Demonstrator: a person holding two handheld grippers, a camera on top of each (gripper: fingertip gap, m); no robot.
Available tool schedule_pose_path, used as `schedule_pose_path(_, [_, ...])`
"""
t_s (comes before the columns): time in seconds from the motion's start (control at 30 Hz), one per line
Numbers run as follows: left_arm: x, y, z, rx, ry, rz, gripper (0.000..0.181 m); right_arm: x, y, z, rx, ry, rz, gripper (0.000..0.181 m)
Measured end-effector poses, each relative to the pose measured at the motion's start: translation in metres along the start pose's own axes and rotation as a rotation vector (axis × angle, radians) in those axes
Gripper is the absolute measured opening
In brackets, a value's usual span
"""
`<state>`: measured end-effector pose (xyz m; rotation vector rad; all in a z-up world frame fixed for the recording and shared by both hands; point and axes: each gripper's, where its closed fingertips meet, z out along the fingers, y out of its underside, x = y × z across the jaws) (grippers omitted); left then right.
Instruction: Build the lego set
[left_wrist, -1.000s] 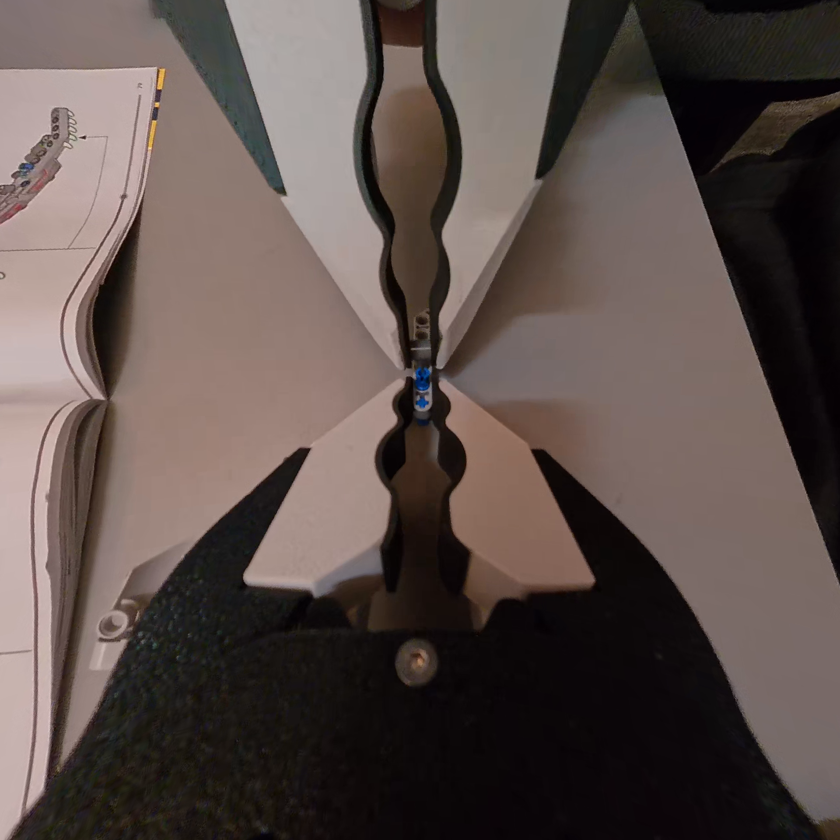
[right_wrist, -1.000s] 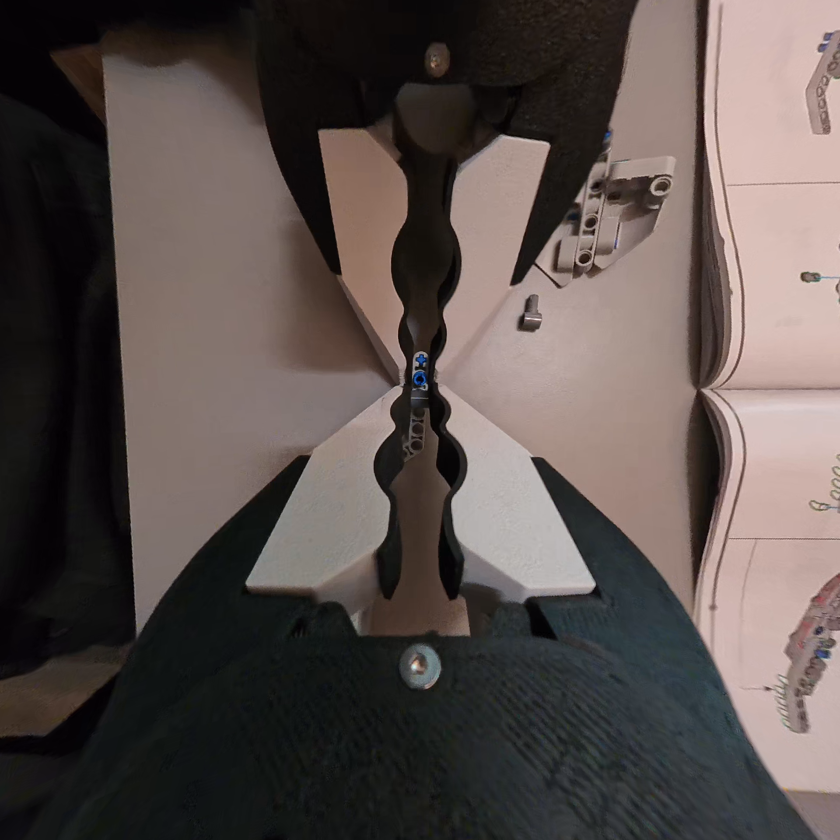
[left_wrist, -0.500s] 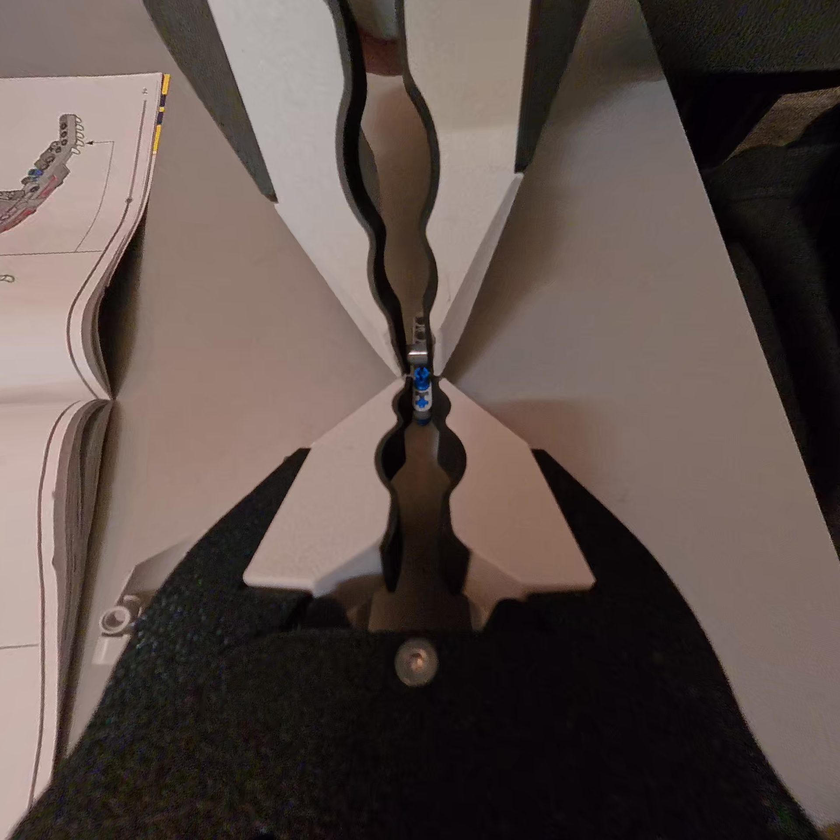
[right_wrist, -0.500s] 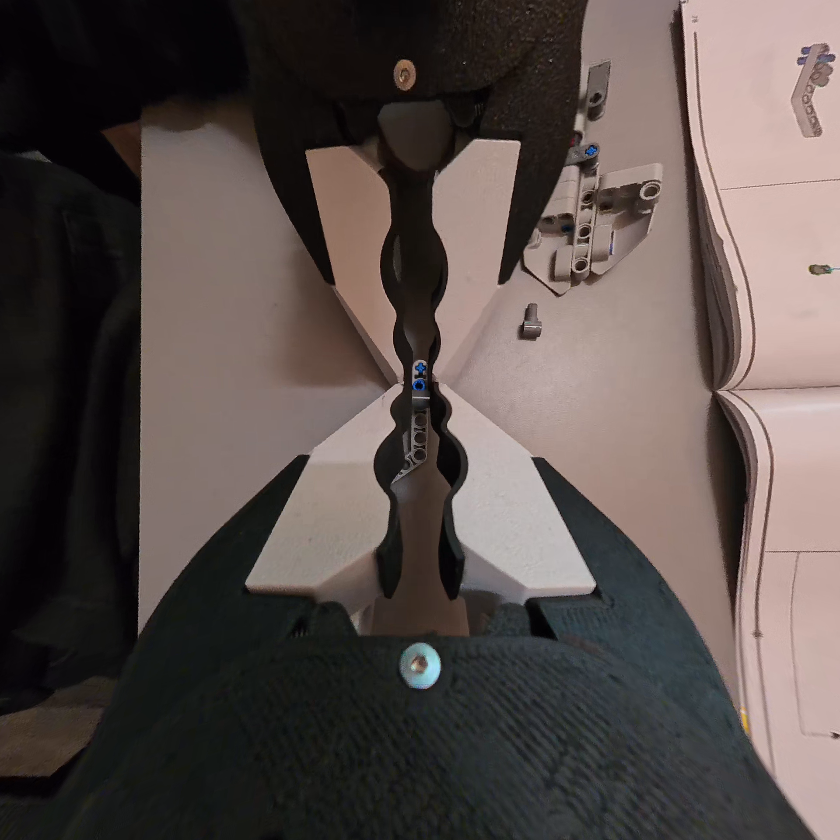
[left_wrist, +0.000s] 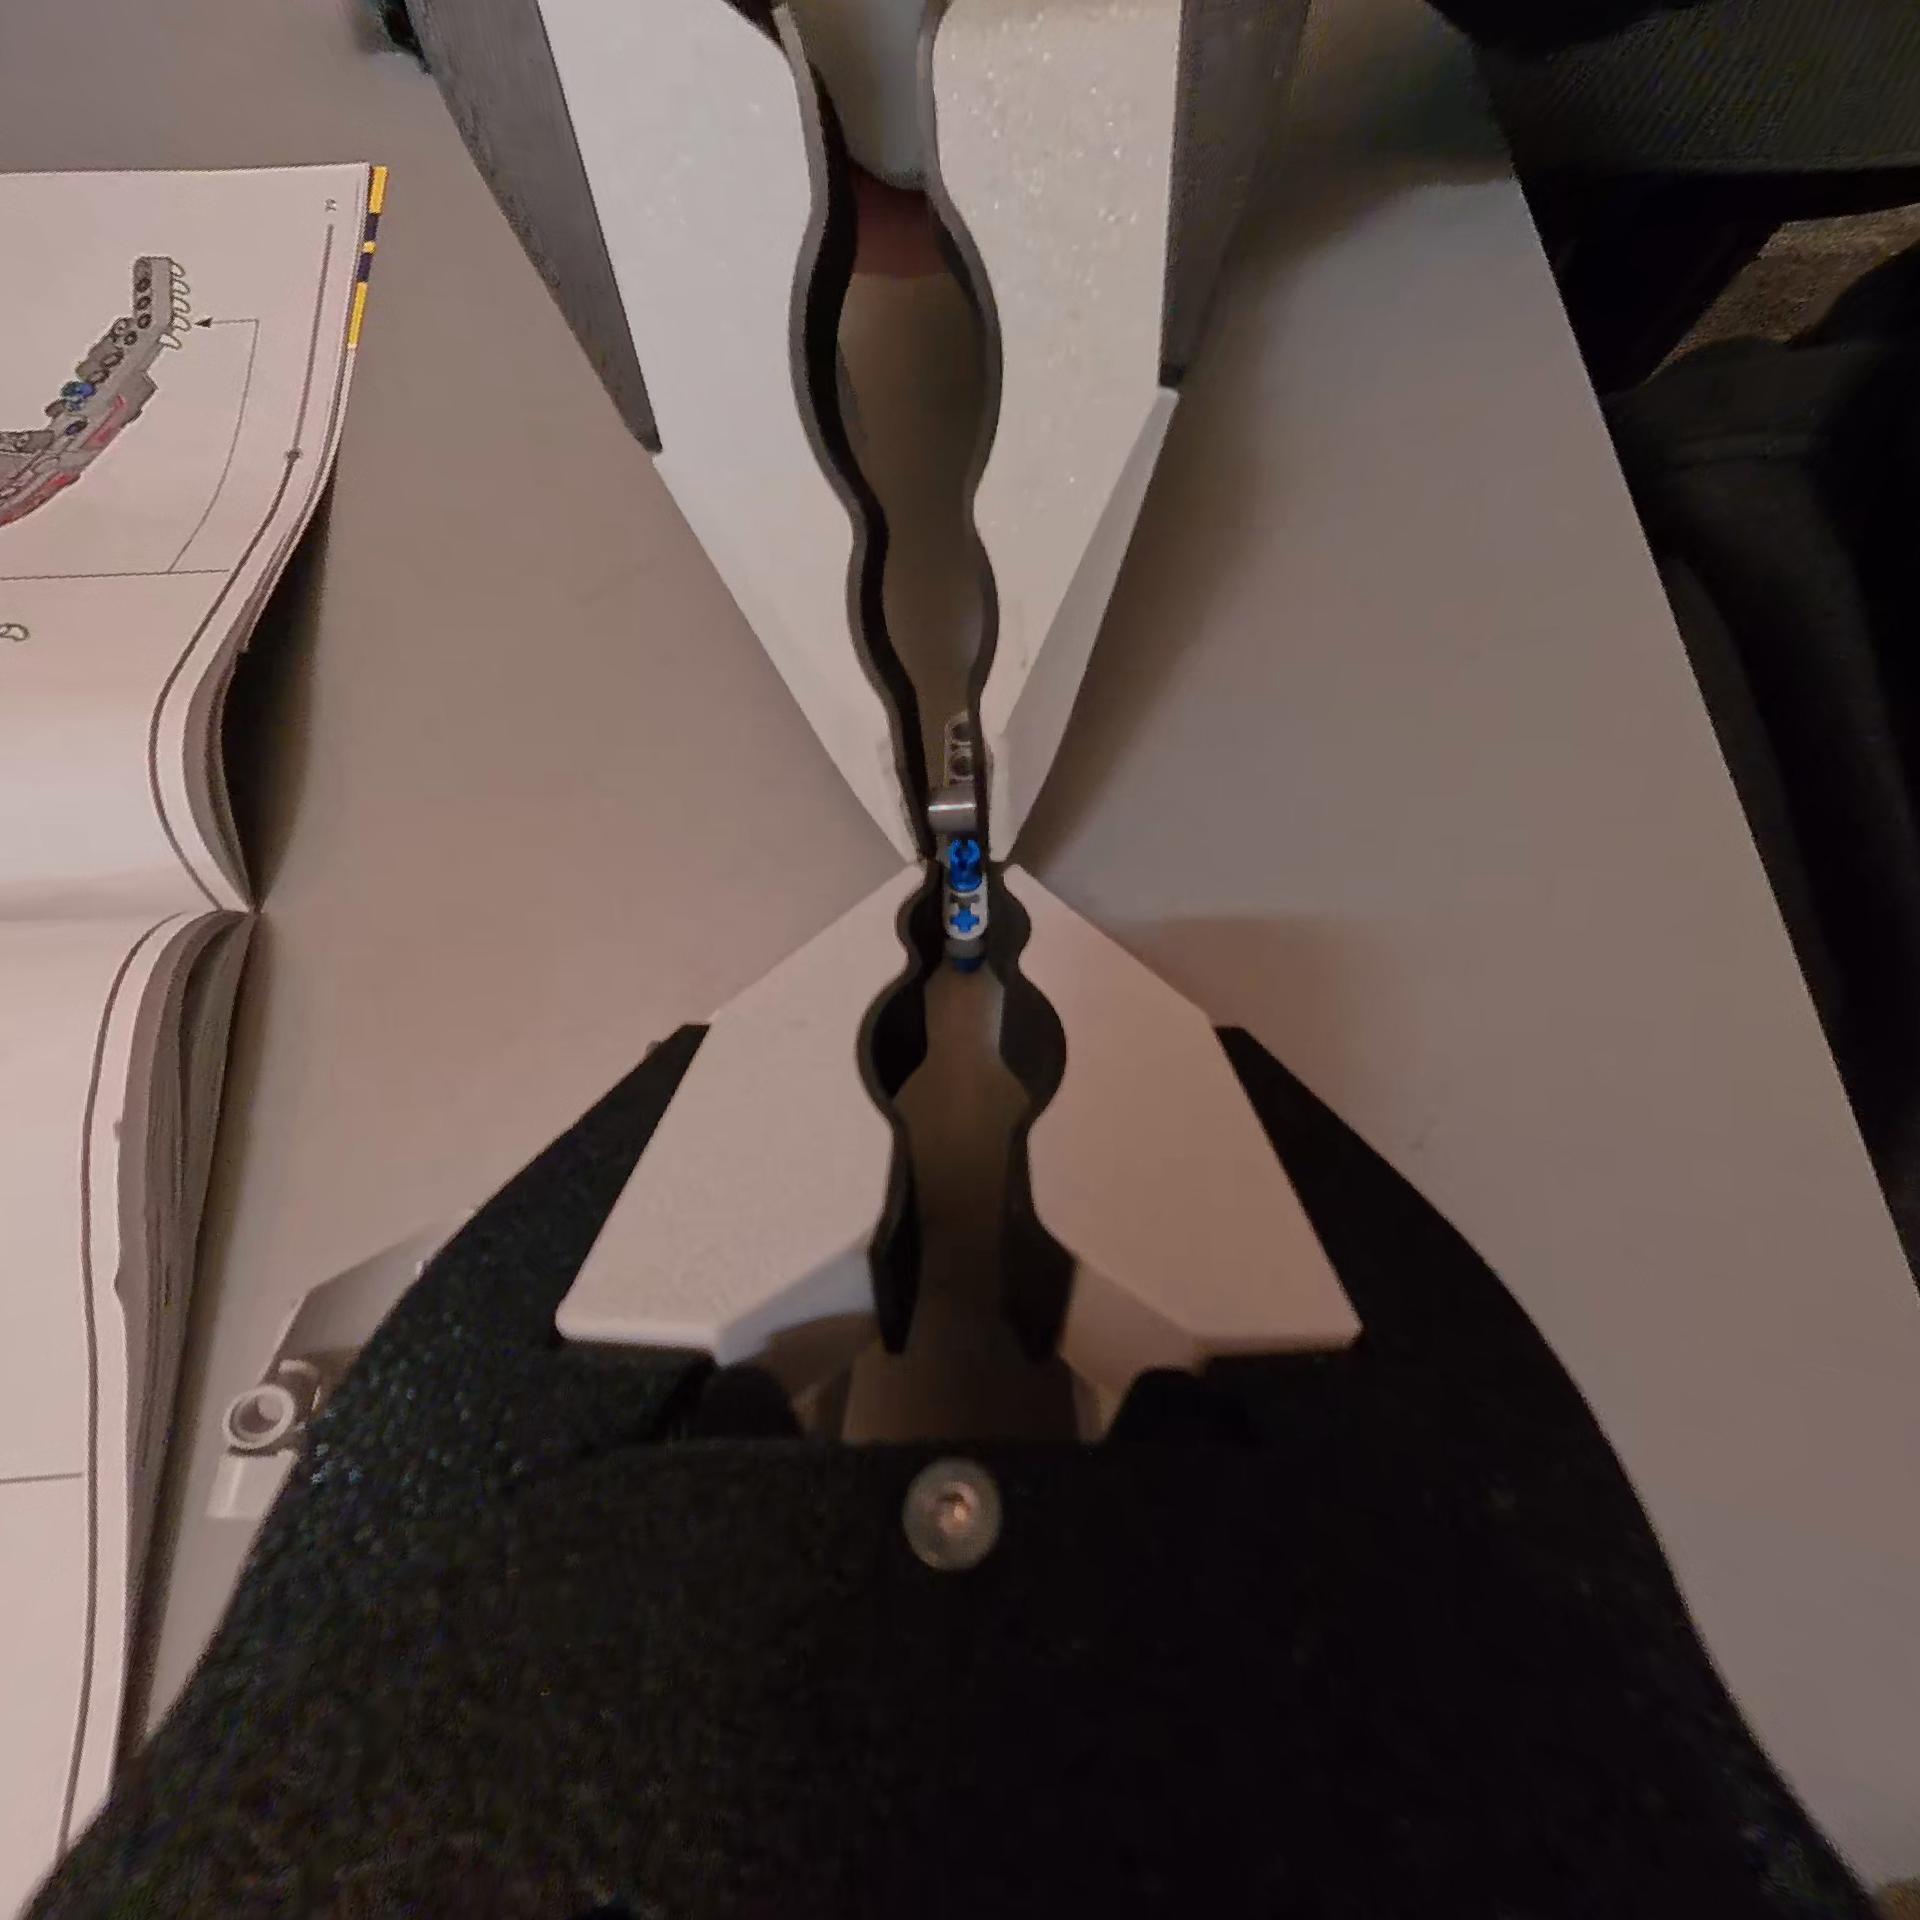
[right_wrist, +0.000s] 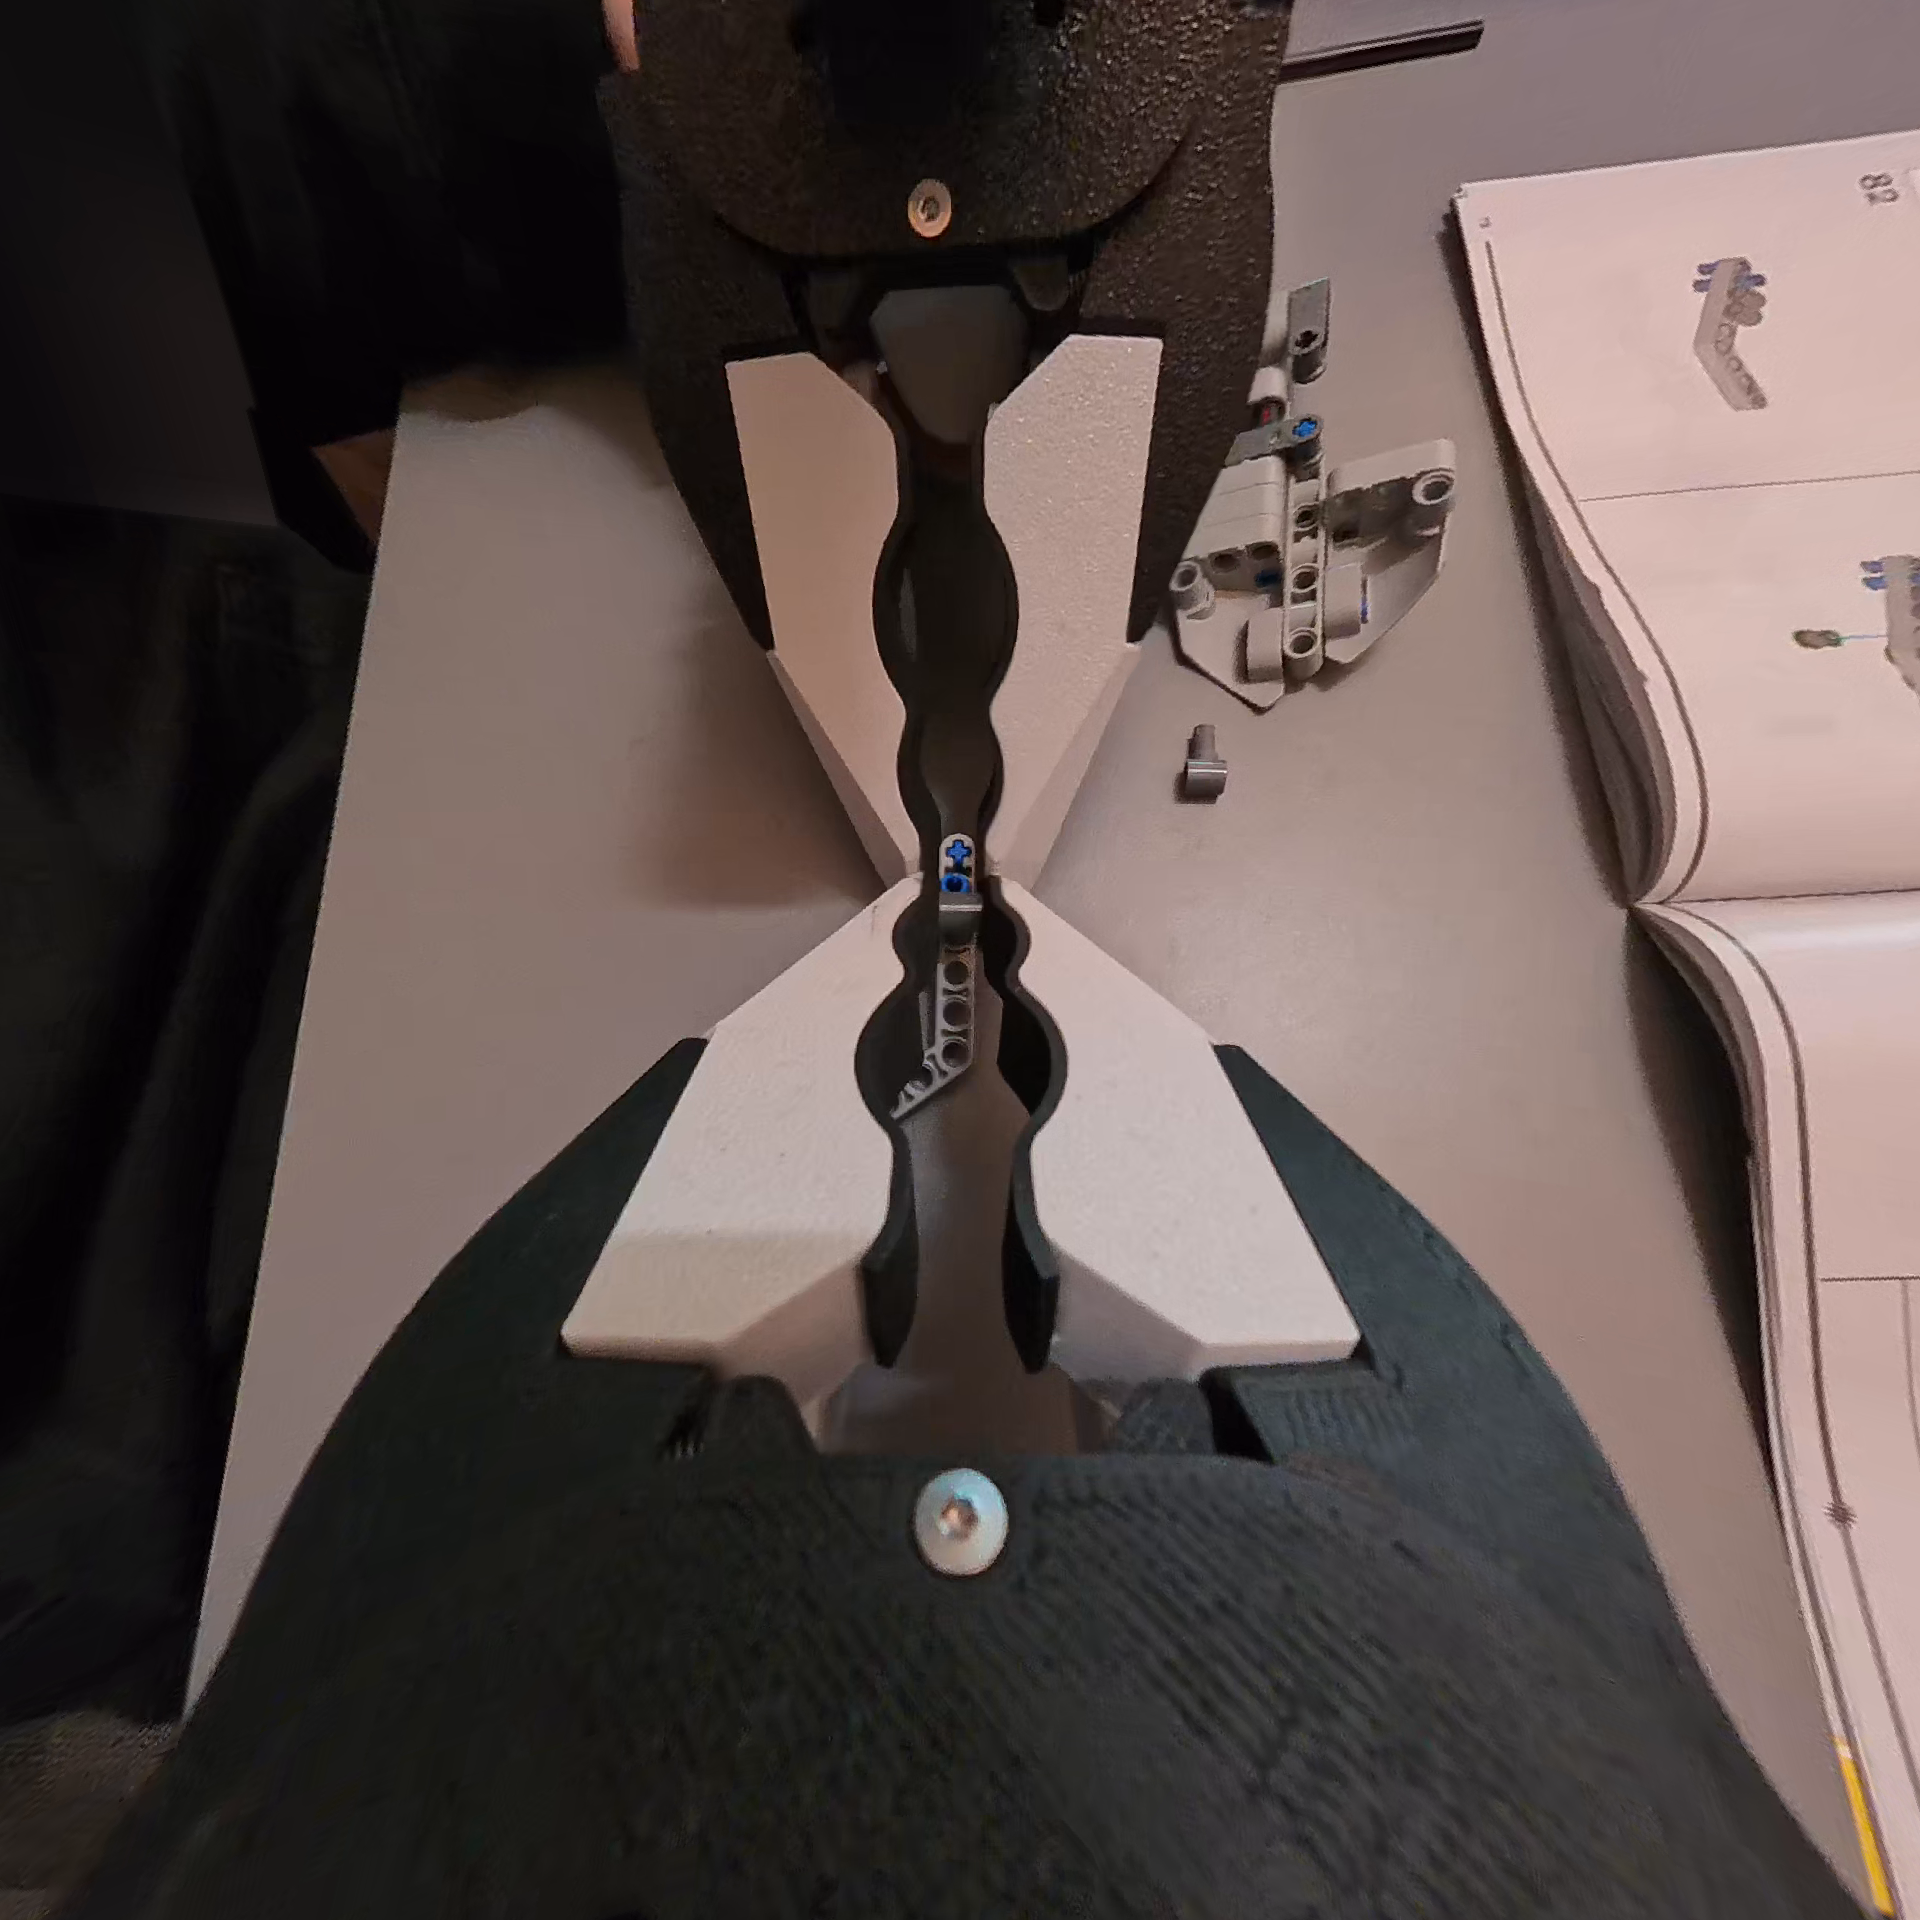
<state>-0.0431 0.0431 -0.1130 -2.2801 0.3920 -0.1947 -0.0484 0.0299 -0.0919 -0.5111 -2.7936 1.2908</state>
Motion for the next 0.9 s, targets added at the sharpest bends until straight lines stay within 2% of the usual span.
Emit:
schedule_pose_path(0.03, [0.0001, 0.0000, 0.0000, 0.000, -0.001, 0.001, 0.005, -0.0002, 0.0002, -0.0001, 0.010, -0.006, 0.000, 0.007])
schedule_pose_path(0.33, [0.0002, -0.0002, 0.0003, 0.001, -0.004, 0.007, 0.005, -0.0004, 0.0008, -0.0017, 0.139, -0.040, 0.099, 0.006])
schedule_pose_path(0.43, [0.0001, -0.0001, 0.0002, 0.001, -0.002, 0.004, 0.005, 0.0000, 0.0002, -0.0014, 0.138, -0.016, 0.069, 0.006])
schedule_pose_path(0.6, [0.0001, -0.0001, 0.0002, 0.001, -0.009, 0.011, 0.005, 0.0000, -0.0002, -0.0020, 0.148, -0.049, 0.144, 0.006])
schedule_pose_path(0.9, [0.0003, -0.0001, -0.0001, 0.003, -0.009, 0.013, 0.005, -0.0013, 0.0028, 0.0010, 0.113, -0.001, 0.057, 0.006])
